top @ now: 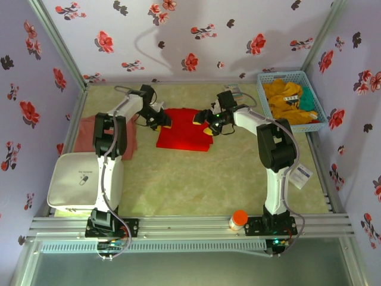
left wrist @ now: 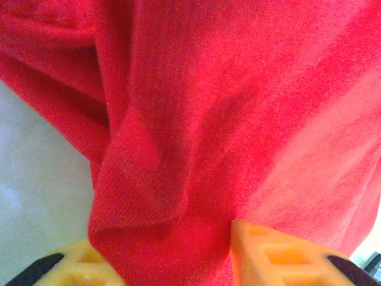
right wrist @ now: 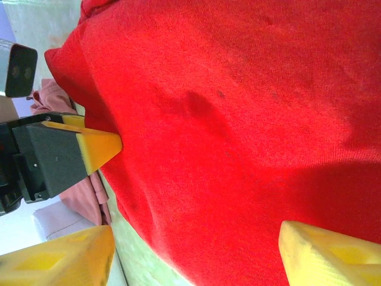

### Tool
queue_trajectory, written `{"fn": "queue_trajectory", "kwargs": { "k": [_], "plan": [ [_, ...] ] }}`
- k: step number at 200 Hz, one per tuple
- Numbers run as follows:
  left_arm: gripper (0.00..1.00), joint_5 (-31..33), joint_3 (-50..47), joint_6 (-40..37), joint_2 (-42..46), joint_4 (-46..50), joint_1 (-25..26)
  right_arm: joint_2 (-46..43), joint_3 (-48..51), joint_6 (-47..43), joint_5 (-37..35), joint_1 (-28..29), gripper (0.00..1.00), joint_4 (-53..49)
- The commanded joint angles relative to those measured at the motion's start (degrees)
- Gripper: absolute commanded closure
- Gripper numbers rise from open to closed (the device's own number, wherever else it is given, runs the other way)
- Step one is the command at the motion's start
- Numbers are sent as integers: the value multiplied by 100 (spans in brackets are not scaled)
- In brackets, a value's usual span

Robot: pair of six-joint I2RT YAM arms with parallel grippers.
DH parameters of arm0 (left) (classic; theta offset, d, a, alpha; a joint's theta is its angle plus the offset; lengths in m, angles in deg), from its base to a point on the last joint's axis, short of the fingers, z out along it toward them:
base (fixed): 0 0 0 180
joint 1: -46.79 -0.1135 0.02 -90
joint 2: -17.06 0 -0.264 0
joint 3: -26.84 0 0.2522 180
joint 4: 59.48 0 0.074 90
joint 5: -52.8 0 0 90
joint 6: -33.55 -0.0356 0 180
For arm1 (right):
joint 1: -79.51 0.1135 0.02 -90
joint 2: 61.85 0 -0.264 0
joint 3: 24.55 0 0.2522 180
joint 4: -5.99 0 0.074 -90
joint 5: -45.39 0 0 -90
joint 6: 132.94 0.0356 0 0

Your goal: Fold and stack the t-shirts

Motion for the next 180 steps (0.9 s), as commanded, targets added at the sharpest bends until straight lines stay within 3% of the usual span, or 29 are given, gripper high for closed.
{"fn": "queue_trajectory", "kwargs": {
  "k": [1, 34, 63, 128, 180],
  "plan": [
    [71, -205, 21, 88, -177, 71, 38, -254, 25, -42, -57, -40, 27, -11],
    [83, 5, 30, 147, -175, 86, 61, -443, 92, -38, -67, -60, 27, -52],
    [100, 463, 148, 130, -102, 221, 92, -735, 197, 4, -73, -62, 27, -101],
    [100, 1355, 308, 105, 340, 507, 116, -1664, 736, -2, -283, -146, 27, -199],
    [100, 2024, 635, 66, 762, 950, 205, -1913, 1087, -32, -317, -339, 29, -227]
  ]
}}
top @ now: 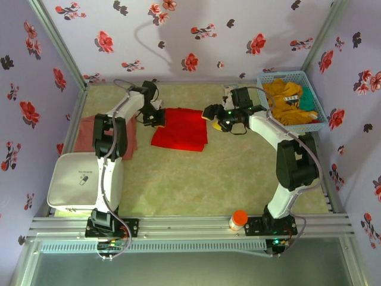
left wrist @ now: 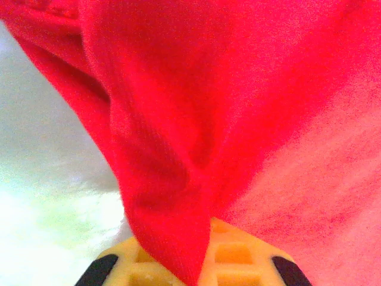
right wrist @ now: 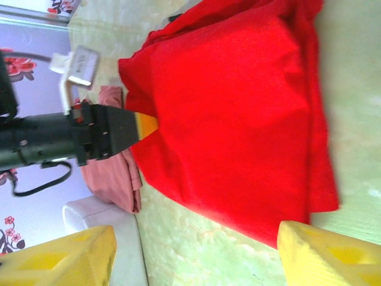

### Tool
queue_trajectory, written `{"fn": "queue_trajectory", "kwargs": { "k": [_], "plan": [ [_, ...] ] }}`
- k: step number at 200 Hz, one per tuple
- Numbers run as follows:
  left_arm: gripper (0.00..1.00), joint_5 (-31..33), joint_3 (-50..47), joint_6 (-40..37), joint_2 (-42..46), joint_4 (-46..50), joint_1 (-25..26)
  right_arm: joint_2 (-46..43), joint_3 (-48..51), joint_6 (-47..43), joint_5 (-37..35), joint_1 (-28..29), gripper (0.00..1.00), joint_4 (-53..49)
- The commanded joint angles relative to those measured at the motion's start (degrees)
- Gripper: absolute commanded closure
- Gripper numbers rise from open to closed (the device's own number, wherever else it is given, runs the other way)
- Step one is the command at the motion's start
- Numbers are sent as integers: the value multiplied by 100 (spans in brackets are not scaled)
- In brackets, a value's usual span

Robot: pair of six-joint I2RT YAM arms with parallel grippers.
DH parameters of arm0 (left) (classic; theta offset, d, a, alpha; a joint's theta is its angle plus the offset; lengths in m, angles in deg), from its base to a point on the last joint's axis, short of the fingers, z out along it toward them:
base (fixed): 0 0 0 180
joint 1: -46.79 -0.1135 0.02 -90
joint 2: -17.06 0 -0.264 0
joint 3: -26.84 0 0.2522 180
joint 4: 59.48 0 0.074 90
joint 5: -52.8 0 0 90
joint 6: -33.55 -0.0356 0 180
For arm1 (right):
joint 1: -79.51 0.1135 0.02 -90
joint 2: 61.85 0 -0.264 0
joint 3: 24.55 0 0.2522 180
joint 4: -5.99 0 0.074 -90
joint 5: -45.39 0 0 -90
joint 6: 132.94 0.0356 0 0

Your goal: Fold and stack the t-shirts

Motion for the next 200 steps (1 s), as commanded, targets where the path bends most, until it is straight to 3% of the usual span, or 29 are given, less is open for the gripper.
{"fn": "queue_trajectory", "kwargs": {
  "k": [1, 41, 124, 200],
  "plan": [
    [100, 534, 357, -77, 469, 464, 54, -155, 159, -35, -118, -75, 29, -169],
    [100, 720, 868, -348, 759, 1154, 73, -259, 368, -38, -151, -95, 29, -157],
    [100, 1791, 2083, -963, 1171, 2791, 80, -254, 616, 43, -100, -94, 29, -46],
    [100, 2248, 2453, -780, 1585, 3539, -26, -246, 685, 44, -46, -78, 30, -93]
  ]
}}
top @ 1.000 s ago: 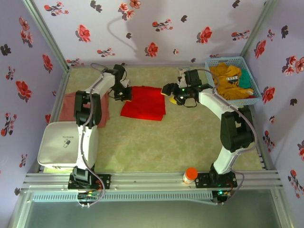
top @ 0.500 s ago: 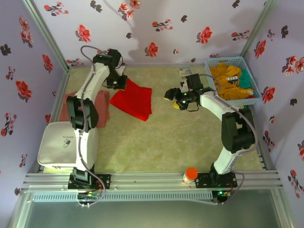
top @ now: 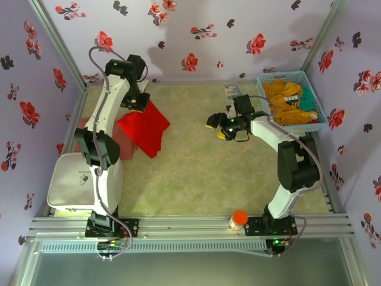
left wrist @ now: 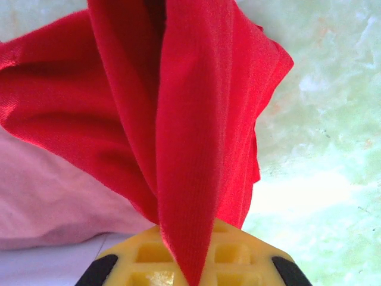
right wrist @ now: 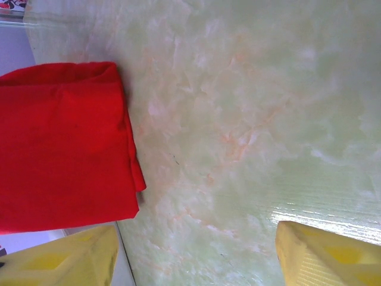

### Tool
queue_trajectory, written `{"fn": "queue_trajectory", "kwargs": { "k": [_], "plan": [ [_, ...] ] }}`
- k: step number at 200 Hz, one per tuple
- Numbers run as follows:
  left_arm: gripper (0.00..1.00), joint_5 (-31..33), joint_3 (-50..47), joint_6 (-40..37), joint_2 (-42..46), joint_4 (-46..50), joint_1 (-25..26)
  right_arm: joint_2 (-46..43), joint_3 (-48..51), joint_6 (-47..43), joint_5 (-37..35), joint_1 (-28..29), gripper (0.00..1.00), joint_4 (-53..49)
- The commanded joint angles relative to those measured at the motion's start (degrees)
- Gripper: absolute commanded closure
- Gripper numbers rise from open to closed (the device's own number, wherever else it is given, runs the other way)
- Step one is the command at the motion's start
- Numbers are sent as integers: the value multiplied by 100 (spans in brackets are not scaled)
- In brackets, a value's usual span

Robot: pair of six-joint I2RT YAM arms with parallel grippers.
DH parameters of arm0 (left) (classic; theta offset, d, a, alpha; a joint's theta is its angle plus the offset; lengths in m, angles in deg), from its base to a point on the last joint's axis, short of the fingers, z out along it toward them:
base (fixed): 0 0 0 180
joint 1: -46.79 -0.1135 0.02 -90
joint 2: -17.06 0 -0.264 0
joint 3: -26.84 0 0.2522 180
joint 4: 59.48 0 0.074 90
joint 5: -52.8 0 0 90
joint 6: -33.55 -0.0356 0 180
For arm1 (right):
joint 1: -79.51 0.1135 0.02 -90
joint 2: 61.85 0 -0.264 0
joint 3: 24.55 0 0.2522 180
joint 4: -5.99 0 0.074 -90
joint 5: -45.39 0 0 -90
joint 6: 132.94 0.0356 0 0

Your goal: Fold and stack the t-shirts

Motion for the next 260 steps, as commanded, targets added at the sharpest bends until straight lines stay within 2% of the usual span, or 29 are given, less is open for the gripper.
{"fn": "queue_trajectory", "kwargs": {
  "k": [1, 118, 202, 260],
  "plan": [
    [100, 195, 288, 55, 414, 423, -72, -128, 100, 2, 37, 3, 30, 5],
    [100, 384, -362, 16, 1070, 310, -612, -26, 93, -33, 81, 56, 30, -75],
    [100, 280, -1539, -117, 1397, -469, -1023, -3, 119, -51, 33, 158, 30, -103],
    [100, 251, -1974, -113, 1571, -854, -1556, 91, 126, -33, 70, 215, 30, -38]
  ]
}}
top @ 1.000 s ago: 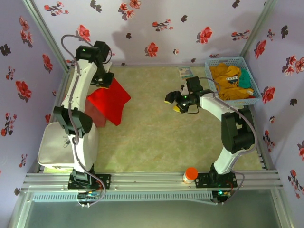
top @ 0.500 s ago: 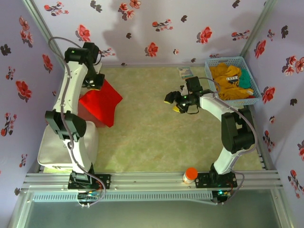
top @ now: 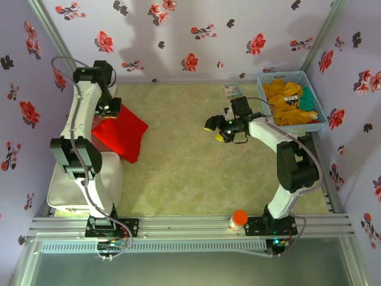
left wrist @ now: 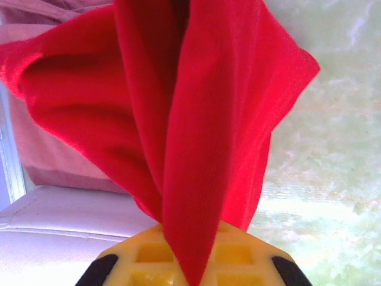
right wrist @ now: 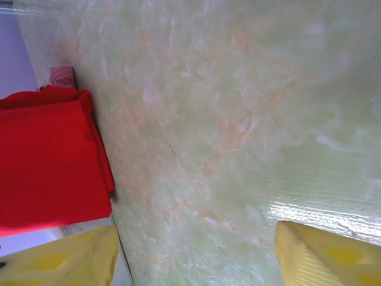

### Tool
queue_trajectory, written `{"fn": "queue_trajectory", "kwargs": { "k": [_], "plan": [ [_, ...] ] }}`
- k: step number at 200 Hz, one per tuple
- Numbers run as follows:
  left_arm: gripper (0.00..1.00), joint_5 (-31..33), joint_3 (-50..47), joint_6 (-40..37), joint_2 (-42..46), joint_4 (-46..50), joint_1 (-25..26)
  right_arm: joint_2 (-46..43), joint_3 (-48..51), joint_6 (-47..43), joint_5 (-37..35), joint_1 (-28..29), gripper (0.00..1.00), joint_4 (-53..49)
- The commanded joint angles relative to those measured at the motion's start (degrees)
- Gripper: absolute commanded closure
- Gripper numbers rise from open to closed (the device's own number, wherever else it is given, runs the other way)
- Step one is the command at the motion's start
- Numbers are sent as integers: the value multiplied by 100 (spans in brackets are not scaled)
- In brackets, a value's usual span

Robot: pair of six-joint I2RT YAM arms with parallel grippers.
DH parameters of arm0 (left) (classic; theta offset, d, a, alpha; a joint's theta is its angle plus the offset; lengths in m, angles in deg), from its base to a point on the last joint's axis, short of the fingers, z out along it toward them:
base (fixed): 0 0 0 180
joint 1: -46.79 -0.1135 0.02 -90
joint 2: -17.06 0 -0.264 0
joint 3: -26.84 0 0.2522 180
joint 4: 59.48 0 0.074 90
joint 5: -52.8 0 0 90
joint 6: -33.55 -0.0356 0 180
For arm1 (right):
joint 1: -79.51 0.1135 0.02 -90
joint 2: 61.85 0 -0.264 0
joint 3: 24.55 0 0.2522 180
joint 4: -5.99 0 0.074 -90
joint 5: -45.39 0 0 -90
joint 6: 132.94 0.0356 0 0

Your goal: Fold and stack the t-shirts

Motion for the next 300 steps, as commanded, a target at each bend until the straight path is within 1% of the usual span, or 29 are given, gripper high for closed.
{"fn": "queue_trajectory", "kwargs": {
  "k": [1, 36, 84, 105, 149, 191, 249, 300],
  "plan": [
    [100, -14, -84, -127, 309, -238, -199, 86, 31, -33, 69, 53, 30, -29],
    [100, -9, -122, -206, 266, -344, -385, 102, 35, -24, 69, 99, 30, -26],
    [100, 0, -477, -238, 327, -696, -627, 112, 108, 0, 118, 139, 30, 82],
    [100, 108, -582, -227, 319, -802, -763, 102, 171, 46, 145, 161, 30, 191],
    [100, 219, -1232, -127, 486, -1350, -1155, 100, 295, 99, 254, 187, 30, 359],
    [100, 343, -1804, -91, 499, -1982, -1397, 126, 396, 90, 347, 194, 30, 451],
    [100, 859, -2207, -129, 423, -2637, -1539, 112, 535, 57, 464, 207, 30, 580],
    [100, 1038, -2364, -68, 152, -2947, -1614, 107, 534, -58, 518, 226, 30, 514]
  ]
}}
